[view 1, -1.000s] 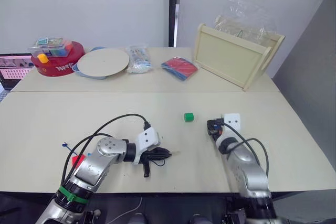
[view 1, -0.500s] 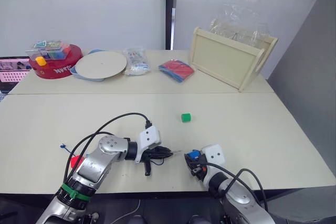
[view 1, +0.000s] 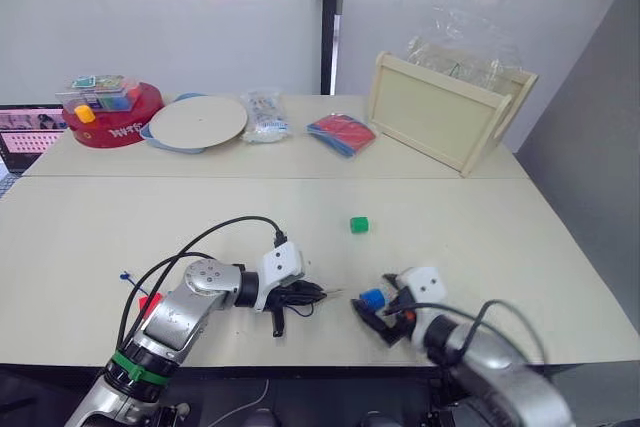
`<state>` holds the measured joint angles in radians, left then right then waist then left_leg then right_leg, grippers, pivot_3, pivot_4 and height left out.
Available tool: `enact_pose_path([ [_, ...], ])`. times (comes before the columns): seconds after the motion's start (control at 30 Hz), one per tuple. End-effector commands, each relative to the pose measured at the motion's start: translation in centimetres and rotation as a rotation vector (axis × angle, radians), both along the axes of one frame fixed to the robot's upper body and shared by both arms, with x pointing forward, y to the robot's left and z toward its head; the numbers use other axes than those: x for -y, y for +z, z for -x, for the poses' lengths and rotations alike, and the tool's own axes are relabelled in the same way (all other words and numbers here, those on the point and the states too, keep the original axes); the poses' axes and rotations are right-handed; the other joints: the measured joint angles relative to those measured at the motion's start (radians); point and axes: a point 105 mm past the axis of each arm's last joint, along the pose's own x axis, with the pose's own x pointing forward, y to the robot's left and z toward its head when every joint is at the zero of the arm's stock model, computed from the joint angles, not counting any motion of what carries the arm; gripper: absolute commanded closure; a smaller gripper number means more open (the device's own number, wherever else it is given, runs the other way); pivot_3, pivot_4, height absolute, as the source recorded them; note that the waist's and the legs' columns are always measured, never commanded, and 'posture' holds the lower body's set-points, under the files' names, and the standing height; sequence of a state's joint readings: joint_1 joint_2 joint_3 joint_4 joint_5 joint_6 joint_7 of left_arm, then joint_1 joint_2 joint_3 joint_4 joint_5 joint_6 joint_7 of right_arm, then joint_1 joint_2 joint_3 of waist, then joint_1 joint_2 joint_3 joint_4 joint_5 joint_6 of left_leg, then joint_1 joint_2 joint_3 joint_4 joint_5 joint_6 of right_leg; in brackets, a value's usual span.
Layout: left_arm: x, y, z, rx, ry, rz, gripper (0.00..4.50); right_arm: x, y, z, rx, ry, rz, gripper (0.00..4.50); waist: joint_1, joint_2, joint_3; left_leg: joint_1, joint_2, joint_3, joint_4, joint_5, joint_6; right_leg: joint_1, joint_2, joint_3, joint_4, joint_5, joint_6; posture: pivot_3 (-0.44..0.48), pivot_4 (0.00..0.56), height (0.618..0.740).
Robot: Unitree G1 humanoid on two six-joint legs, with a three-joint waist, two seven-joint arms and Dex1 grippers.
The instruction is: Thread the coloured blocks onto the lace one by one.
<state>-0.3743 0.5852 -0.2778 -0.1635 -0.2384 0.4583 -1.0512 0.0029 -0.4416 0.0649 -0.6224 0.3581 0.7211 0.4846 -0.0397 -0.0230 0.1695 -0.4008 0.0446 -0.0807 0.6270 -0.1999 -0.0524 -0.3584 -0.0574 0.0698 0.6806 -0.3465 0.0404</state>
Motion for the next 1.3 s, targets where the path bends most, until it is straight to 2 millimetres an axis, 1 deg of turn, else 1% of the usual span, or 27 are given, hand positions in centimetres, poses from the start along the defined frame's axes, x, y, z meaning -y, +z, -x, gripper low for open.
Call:
enact_pose_path([
  [0.03,-0.3,1.4,0.6,0.041,-0.029,0.009,4.5,0.4,2.7,0.6,-0.041,0.221,-0.042,0.04,-0.004,0.001,0.001,0.0,0.0,0.0,0.0,0.0,0.001,0.0,0.0,0.0,0.0,0.0,0.0,0.0,0.15,0.74],
  [0.1,-0.7,1.5,1.0,0.03,-0.043,-0.007,4.5,0.8,3.8,0.4,-0.066,0.344,-0.05,0.04,-0.004,0.001,0.001,0.0,0.0,0.0,0.0,-0.001,0.001,0.0,0.0,0.0,-0.001,0.0,0.0,0.0,0.15,0.74],
  [0.13,-0.7,1.5,1.4,0.016,-0.054,-0.01,4.5,0.9,3.7,0.1,-0.064,0.408,-0.004,0.04,-0.003,0.001,0.001,0.0,0.0,0.001,0.0,-0.001,0.002,0.0,0.0,0.0,-0.002,0.0,0.0,0.0,0.15,0.74],
  [0.23,-0.8,1.6,2.1,-0.013,-0.079,-0.022,4.5,0.9,2.3,-1.1,-0.052,0.577,0.186,0.04,-0.003,0.001,0.001,0.0,0.0,0.001,0.001,-0.001,0.002,0.001,0.0,0.0,-0.003,0.0,0.0,0.0,0.15,0.74],
  [0.37,-0.7,1.8,2.7,-0.017,-0.083,-0.029,4.5,1.2,0.2,-1.8,-0.018,0.775,0.404,0.04,0.0,0.002,0.002,-0.002,0.0,0.001,0.001,-0.001,0.003,0.0,0.0,0.0,-0.004,0.0,0.0,0.0,0.15,0.74],
  [0.43,-0.6,1.7,2.9,-0.019,-0.082,-0.03,4.5,1.2,-0.4,-2.0,0.001,0.839,0.448,0.04,0.002,0.001,0.002,-0.004,0.0,0.001,0.003,-0.002,0.003,-0.001,-0.001,0.0,-0.004,0.0,0.0,0.0,0.15,0.74],
  [0.53,-0.5,1.6,3.2,-0.026,-0.079,-0.033,4.5,1.1,-0.6,-2.4,0.033,0.903,0.465,0.04,0.001,0.001,0.003,-0.005,0.0,0.001,0.004,-0.002,0.003,-0.001,-0.001,0.0,-0.004,0.0,0.001,0.0,0.15,0.74],
  [0.6,-0.5,1.5,3.2,-0.03,-0.075,-0.035,4.5,1.0,-0.7,-2.8,0.055,0.919,0.469,0.56,0.0,0.001,0.003,-0.005,0.0,0.001,0.004,-0.002,0.003,-0.001,-0.001,0.0,-0.004,0.0,0.001,0.0,0.15,0.74],
  [0.77,-0.7,1.4,3.2,-0.035,-0.062,-0.038,4.5,0.8,-0.9,-3.2,0.078,0.933,0.455,2.29,0.0,0.001,0.003,-0.004,0.0,0.001,0.005,-0.002,0.003,-0.001,-0.001,0.0,-0.003,0.0,0.001,0.0,0.15,0.74],
  [0.87,-0.8,1.2,3.3,-0.035,-0.054,-0.044,4.5,0.4,-1.1,-3.1,0.079,0.921,0.424,3.18,0.0,0.001,0.003,-0.004,0.0,0.001,0.005,-0.002,0.003,-0.001,-0.001,0.0,-0.003,0.0,0.0,0.0,0.15,0.74],
  [1.0,-0.4,1.0,2.9,-0.025,-0.053,-0.059,4.5,0.0,-1.6,-3.2,0.059,0.841,0.398,3.21,0.001,0.001,0.003,-0.004,0.0,0.001,0.005,-0.002,0.003,-0.001,-0.001,0.0,-0.003,0.0,0.0,0.0,0.15,0.74],
  [1.07,0.0,0.8,2.6,-0.025,-0.048,-0.076,4.5,-0.5,-1.5,-3.3,0.045,0.788,0.366,3.21,-0.002,0.001,0.003,-0.004,0.0,0.001,0.005,-0.002,0.003,-0.001,-0.001,0.0,-0.002,0.0,0.0,0.0,0.15,0.74],
  [1.13,0.3,0.8,1.9,-0.013,-0.035,-0.098,4.5,-0.9,-1.7,-2.9,0.033,0.772,0.352,3.21,-0.004,0.001,0.003,-0.003,0.0,0.001,0.005,-0.002,0.003,-0.001,0.0,0.0,-0.001,0.0,0.0,0.0,0.15,0.74],
  [1.3,0.5,0.8,1.7,-0.015,-0.051,-0.127,4.5,-1.1,-2.2,-2.5,0.022,0.742,0.341,3.21,-0.01,0.001,0.003,-0.002,0.001,0.001,0.005,-0.002,0.003,-0.001,0.001,0.001,0.0,0.0,0.0,0.0,0.15,0.74],
])
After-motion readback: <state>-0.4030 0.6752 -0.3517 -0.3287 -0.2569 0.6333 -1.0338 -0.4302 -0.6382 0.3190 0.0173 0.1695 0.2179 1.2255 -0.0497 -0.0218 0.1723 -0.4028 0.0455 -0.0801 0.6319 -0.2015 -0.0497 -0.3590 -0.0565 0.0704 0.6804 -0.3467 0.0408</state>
